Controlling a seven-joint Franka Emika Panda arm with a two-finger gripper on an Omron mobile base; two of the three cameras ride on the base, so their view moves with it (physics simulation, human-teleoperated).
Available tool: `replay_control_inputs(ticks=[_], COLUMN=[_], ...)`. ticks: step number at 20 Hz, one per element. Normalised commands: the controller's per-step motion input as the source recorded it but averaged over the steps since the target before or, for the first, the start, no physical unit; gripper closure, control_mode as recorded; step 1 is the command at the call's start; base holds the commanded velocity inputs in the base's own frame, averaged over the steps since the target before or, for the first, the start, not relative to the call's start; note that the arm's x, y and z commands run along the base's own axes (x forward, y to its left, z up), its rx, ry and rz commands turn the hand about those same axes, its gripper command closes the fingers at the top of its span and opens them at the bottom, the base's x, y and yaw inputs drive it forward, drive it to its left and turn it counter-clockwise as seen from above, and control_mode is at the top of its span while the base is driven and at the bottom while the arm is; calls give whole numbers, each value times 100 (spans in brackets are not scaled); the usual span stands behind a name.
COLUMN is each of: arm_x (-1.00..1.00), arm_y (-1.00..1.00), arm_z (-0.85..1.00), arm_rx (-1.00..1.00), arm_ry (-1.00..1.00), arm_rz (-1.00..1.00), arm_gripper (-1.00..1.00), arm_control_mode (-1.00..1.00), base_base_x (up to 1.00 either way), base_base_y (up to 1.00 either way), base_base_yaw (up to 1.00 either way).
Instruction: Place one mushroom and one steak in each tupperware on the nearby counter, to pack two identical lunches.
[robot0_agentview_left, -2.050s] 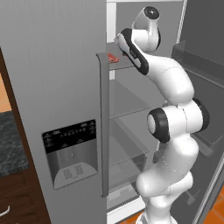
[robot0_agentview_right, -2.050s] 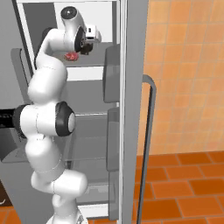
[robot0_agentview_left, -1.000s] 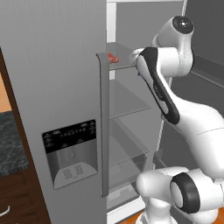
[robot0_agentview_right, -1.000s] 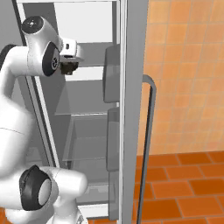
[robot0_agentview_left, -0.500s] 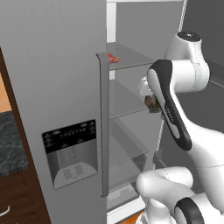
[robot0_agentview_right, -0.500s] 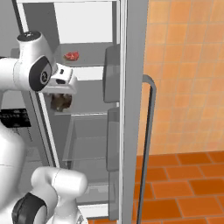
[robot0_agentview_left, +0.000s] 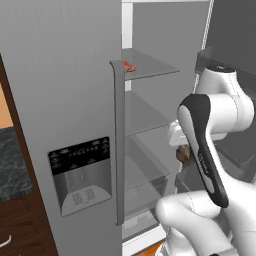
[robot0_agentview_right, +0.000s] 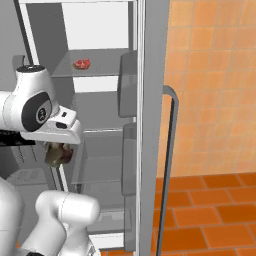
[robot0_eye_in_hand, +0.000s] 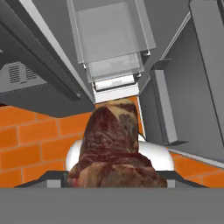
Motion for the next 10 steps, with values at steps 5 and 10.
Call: replay_control_inputs(ticks=[5,10], arm_x=[-31,-12], arm_y=[0,0], arm_z=[-1,0], arm_rx=[0,0], arm_ry=[0,0], arm_rz=[0,0], arm_gripper=[100,100], arm_control_mode=[-100,100], base_base_x=[0,-58], base_base_y=[0,0], base_base_yaw=[0,0])
